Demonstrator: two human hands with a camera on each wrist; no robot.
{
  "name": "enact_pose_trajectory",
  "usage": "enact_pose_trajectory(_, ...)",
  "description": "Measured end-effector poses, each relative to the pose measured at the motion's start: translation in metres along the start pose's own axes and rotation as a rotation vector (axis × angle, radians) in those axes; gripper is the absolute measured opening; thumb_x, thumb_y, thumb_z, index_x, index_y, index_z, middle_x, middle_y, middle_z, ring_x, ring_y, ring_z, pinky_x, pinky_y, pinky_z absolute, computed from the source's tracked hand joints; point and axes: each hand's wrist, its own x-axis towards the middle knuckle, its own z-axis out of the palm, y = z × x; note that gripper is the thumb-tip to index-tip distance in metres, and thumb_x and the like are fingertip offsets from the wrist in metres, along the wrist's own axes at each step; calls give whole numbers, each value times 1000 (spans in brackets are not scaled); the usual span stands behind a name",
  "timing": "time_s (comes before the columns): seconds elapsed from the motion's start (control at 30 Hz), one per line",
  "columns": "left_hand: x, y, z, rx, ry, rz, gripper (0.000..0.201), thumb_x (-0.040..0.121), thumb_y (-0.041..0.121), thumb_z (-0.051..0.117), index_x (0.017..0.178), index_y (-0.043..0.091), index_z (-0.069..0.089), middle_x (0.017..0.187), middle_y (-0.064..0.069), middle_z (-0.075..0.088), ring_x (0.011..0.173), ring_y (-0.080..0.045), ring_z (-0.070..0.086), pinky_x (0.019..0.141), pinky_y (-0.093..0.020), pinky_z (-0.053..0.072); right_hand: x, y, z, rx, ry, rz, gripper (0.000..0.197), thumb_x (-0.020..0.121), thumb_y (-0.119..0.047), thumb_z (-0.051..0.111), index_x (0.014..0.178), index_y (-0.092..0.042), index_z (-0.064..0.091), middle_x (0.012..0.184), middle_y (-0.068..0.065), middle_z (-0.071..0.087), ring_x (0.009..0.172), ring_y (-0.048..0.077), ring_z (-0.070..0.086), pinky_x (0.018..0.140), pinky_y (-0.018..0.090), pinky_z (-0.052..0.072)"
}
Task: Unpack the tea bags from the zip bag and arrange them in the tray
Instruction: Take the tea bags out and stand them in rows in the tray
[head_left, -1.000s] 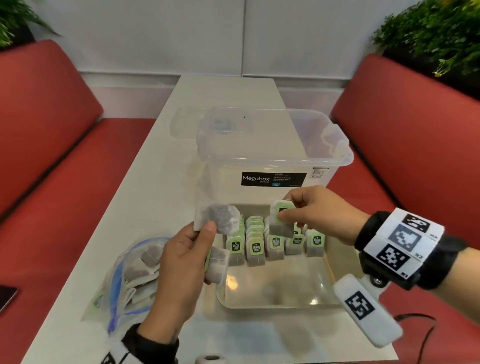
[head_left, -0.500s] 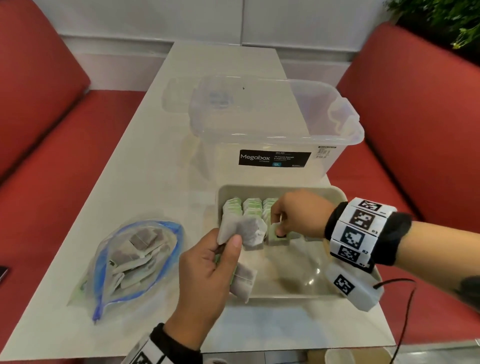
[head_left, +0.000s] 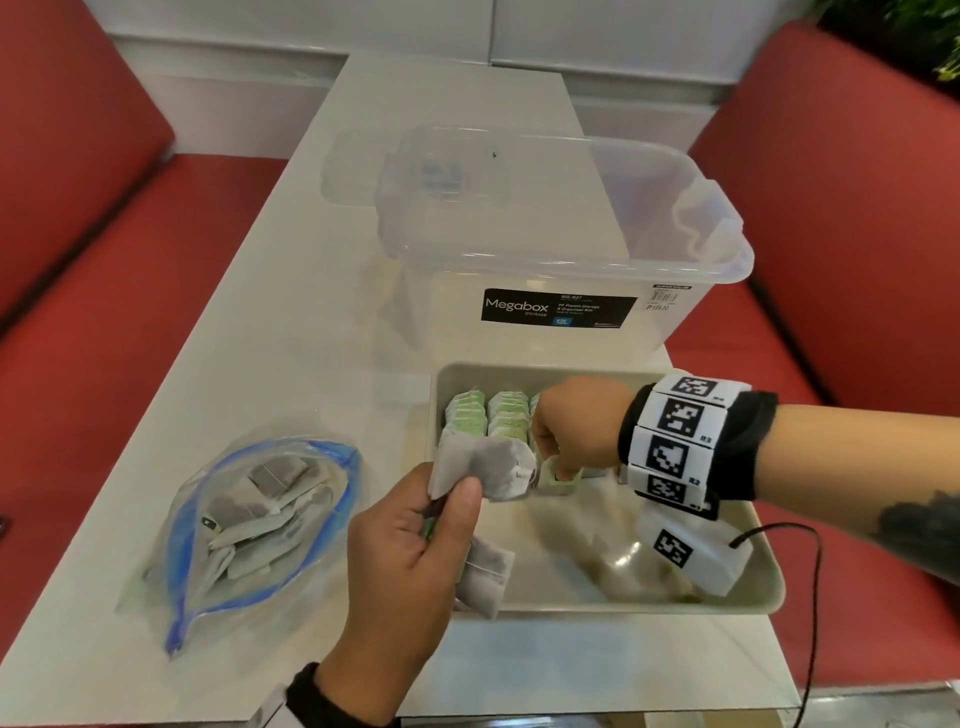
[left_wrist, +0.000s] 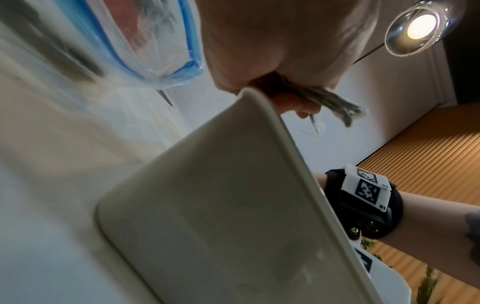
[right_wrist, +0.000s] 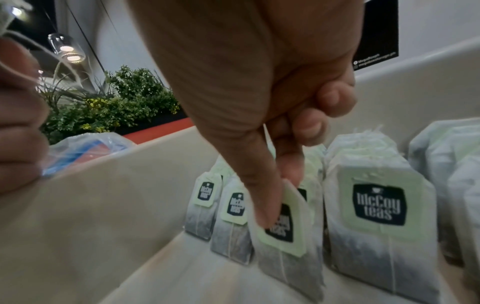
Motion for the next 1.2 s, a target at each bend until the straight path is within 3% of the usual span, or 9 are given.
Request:
enact_pose_trajectory(0.2,0,-2,0,21,17,-6,24,77,49,50,84,32,65,74,-12,62,61,-15,57,54,-16,45,4,0,1,-21,55,12,23,73,-20,74,69,-23,52,82,-3,57,74,18,52,62,25,40)
enact_pose_trajectory(0.33,1,-2,0,34,15,-7,21,77,49,50,84,39,67,74,-10,63,63,-19,57,55,-17,45,1,4,-1,-2,53,34,31,71,-32,78,92,-18,60,92,-1,61,82,20,57,64,27,41)
enact_pose_trajectory(0.47,1,0,0,42,8,0,18,78,49,49,83,46,66,73,-6,63,64,-18,57,53,-13,44,-15,9,-8,9,92,27,27,76,-32,72,90,-22,51,77,-8,49,78,18,51,53,22,33)
enact_pose_trajectory(0.57,0,0,0,46,14,-2,18,77,49,49,84,46,66,72,-4,63,63,-18,57,54,-15,45,-27,9,-6,-2,-39,-75,15,85,-26,64,100,-24,64,82,-10,57,82,14,54,61,18,39)
enact_pose_trajectory(0.67,0,0,-1,42,19,-18,19,77,50,50,83,44,66,72,-7,63,62,-22,57,52,-29,48,-29,4,4,-14,-246,-130,33,91,-17,56,122,-26,60,107,-7,65,98,17,62,87,26,48)
enact_pose_trajectory(0.73,0,0,0,29,16,-32,18,76,51,50,82,47,66,72,-8,63,63,-23,58,51,-33,49,-26,2,10,-56,-329,-171,42,93,-11,50,132,-26,53,118,-6,62,100,19,63,87,26,49)
enact_pose_trajectory(0.9,0,0,-1,1,-3,-66,20,74,52,51,83,45,67,71,-6,65,61,-20,61,47,-27,52,-10,0,14,-249,-384,-231,33,95,-10,44,125,-13,55,119,6,62,86,24,56,64,21,38)
enact_pose_trajectory(1.07,0,2,-1,-25,-5,-107,24,72,51,52,81,35,68,73,-13,63,56,-10,60,43,-13,45,-2,2,14,-233,-368,-215,33,93,-13,49,125,-10,56,122,7,62,108,26,57,87,31,44)
enact_pose_trajectory(1.2,4,6,-3,-32,-22,-144,24,72,52,56,84,35,69,70,-6,66,59,-6,57,54,-14,46,-7,2,12,-144,-344,-205,39,91,-24,58,128,-15,54,121,2,62,109,22,57,85,27,42)
